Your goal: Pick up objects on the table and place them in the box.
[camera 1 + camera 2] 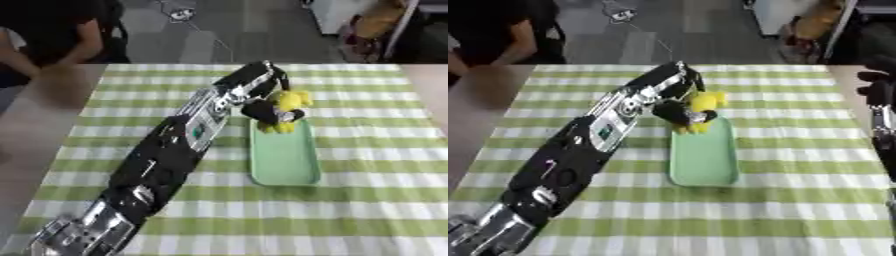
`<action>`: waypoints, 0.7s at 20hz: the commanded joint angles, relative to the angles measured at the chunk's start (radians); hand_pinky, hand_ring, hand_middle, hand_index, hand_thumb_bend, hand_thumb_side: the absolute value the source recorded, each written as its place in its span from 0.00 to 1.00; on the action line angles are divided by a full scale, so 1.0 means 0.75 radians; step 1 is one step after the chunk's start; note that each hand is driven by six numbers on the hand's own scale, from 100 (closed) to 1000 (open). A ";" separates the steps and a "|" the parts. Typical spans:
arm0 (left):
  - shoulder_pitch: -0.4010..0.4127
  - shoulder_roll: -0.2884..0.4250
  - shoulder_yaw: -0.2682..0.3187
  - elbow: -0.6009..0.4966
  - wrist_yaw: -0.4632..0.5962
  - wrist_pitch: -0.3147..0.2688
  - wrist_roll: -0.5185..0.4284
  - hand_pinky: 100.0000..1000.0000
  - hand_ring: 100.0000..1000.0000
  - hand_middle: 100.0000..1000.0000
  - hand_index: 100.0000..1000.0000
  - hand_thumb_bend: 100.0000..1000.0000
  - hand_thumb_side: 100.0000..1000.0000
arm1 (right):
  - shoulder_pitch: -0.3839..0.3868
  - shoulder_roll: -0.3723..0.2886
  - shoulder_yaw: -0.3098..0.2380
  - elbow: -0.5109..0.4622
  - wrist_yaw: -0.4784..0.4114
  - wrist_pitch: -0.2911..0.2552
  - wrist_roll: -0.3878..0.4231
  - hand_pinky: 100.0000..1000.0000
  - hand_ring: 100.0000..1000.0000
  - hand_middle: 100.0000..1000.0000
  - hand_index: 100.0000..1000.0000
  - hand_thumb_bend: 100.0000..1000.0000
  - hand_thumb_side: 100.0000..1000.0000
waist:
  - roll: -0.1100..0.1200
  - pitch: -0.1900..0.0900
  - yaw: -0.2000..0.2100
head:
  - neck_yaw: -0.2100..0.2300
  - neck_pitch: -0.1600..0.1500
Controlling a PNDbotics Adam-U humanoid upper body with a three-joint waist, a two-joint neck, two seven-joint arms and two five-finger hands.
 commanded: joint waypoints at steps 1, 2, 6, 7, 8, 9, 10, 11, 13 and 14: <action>-0.027 0.002 -0.008 -0.015 -0.045 -0.016 -0.036 0.42 0.52 0.63 0.68 0.80 0.62 | -0.020 -0.011 -0.003 -0.028 -0.003 -0.003 0.002 0.66 0.74 0.75 0.85 0.12 0.81 | -0.006 -0.016 -0.002 | 0.007 -0.013; -0.025 0.002 -0.006 -0.016 -0.059 -0.019 -0.046 0.40 0.50 0.60 0.66 0.79 0.61 | -0.020 -0.011 -0.003 -0.028 -0.003 -0.003 0.002 0.66 0.74 0.75 0.85 0.12 0.81 | -0.006 -0.016 -0.001 | 0.006 -0.013; -0.021 0.003 -0.002 -0.017 -0.092 -0.021 -0.061 0.48 0.56 0.67 0.71 0.80 0.63 | -0.020 -0.011 -0.003 -0.028 -0.003 -0.004 0.001 0.66 0.74 0.75 0.85 0.12 0.81 | -0.007 -0.015 0.001 | 0.005 -0.012; -0.021 0.003 -0.002 -0.017 -0.096 -0.022 -0.063 0.49 0.56 0.67 0.71 0.80 0.63 | -0.020 -0.011 -0.003 -0.027 -0.003 -0.004 0.002 0.66 0.74 0.75 0.85 0.12 0.81 | -0.007 -0.015 0.002 | 0.005 -0.012; -0.019 0.004 -0.001 -0.017 -0.098 -0.022 -0.063 0.49 0.56 0.67 0.71 0.80 0.63 | -0.020 -0.011 -0.002 -0.028 -0.003 -0.004 0.002 0.66 0.74 0.75 0.85 0.12 0.81 | -0.007 -0.015 0.003 | 0.004 -0.013; -0.018 0.004 -0.001 -0.017 -0.100 -0.022 -0.063 0.50 0.56 0.67 0.71 0.79 0.63 | -0.020 -0.011 -0.002 -0.028 -0.003 -0.004 0.002 0.66 0.74 0.75 0.85 0.12 0.81 | -0.007 -0.014 0.004 | 0.004 -0.012; -0.016 0.005 -0.001 -0.016 -0.103 -0.022 -0.063 0.50 0.57 0.67 0.71 0.79 0.63 | -0.020 -0.011 -0.002 -0.028 -0.003 -0.004 0.002 0.66 0.74 0.75 0.85 0.12 0.81 | -0.007 -0.014 0.004 | 0.004 -0.012; -0.014 0.005 -0.002 -0.016 -0.104 -0.022 -0.062 0.51 0.57 0.67 0.71 0.79 0.63 | -0.020 -0.011 -0.002 -0.028 -0.003 -0.004 0.002 0.66 0.74 0.75 0.85 0.12 0.81 | -0.007 -0.014 0.004 | 0.005 -0.013; -0.012 0.006 -0.001 -0.017 -0.106 -0.021 -0.059 0.51 0.57 0.68 0.71 0.79 0.63 | -0.019 -0.011 -0.002 -0.029 -0.003 -0.004 0.002 0.66 0.74 0.75 0.85 0.12 0.81 | -0.007 -0.014 0.005 | 0.004 -0.013; -0.012 0.007 0.000 -0.018 -0.105 -0.021 -0.057 0.52 0.57 0.68 0.71 0.79 0.63 | -0.019 -0.011 -0.003 -0.029 -0.002 -0.004 0.002 0.66 0.74 0.75 0.85 0.12 0.81 | -0.006 -0.013 0.005 | 0.005 -0.013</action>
